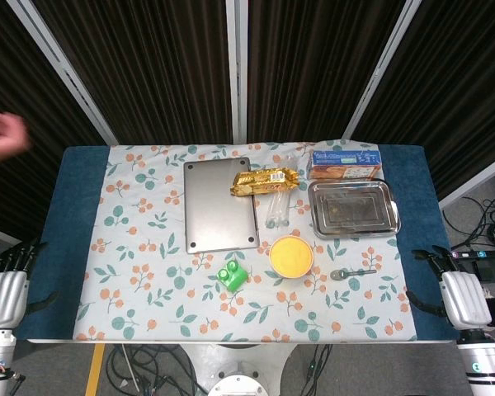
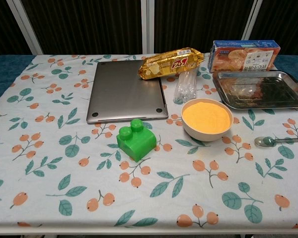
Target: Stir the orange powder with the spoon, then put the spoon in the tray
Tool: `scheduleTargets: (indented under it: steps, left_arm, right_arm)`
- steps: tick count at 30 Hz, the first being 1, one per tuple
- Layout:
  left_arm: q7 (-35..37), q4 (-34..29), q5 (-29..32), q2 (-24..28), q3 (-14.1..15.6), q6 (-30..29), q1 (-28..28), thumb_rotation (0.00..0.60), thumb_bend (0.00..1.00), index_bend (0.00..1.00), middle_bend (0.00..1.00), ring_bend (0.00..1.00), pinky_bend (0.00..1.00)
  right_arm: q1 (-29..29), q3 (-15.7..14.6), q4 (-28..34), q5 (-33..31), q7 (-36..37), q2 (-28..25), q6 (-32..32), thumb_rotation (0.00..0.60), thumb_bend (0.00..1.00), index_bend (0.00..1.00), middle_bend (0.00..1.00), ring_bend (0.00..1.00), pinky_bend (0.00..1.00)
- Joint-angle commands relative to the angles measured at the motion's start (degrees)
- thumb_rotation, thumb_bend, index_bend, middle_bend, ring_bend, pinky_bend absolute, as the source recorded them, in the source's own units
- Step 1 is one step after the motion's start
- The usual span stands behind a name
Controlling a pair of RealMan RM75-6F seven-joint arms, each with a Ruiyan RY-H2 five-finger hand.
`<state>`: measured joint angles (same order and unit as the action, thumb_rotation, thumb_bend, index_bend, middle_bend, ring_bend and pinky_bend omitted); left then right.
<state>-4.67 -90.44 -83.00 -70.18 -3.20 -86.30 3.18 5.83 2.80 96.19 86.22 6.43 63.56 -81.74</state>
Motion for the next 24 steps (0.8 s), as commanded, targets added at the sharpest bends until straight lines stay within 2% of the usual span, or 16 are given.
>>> scheduleTargets:
  steps: [1, 9, 19, 22, 24]
  left_arm:
    - [-0.2, -0.3, 0.2, 0.1, 0.1, 0.5, 0.2, 0.600, 0.01, 0.21, 0.18, 0.12, 0.15]
    - [-0.6, -1.2, 0.1, 0.2, 0.2, 0.4, 0.1, 0.600, 0.01, 0.21, 0.18, 0.12, 0.15]
    - [-0.4, -1.3, -0.7, 0.2, 0.5, -0.8, -0.5, 0.600, 0.01, 0.21, 0.18, 0.12, 0.15]
    - [-0.4, -1.2, -0.7, 0.1, 0.6, -0.8, -0.5, 0.600, 0.01, 0.21, 0.18, 0.12, 0.15]
    - [-0.3, -1.1, -0.6, 0.0, 0.6, -0.6, -0.5, 0.600, 0.01, 0.21, 0.18, 0.12, 0.15]
  right_arm:
    - [0.2, 0.0, 0.0, 0.0, -0.1, 0.1, 0.3, 0.600, 0.13, 0.22, 0.31, 0.13, 0.26]
    - [-0.5, -0.3, -0.2, 3.9, -0.1, 0.5, -3.4, 0.600, 0.14, 0.23, 0.32, 0.13, 0.26]
    - [-2.2, -1.2, -0.3, 5.6, 0.2, 0.4, -6.4, 0.600, 0.14, 0.23, 0.33, 0.13, 0.26]
    - [-1.8, -0.5, -1.1, 4.5, -0.3, 1.0, -5.8, 0.600, 0.14, 0.24, 0.38, 0.20, 0.27]
    - [-0.9, 0.2, -1.6, 3.3, -2.7, 1.9, -4.4, 0.600, 0.14, 0.25, 0.44, 0.30, 0.38]
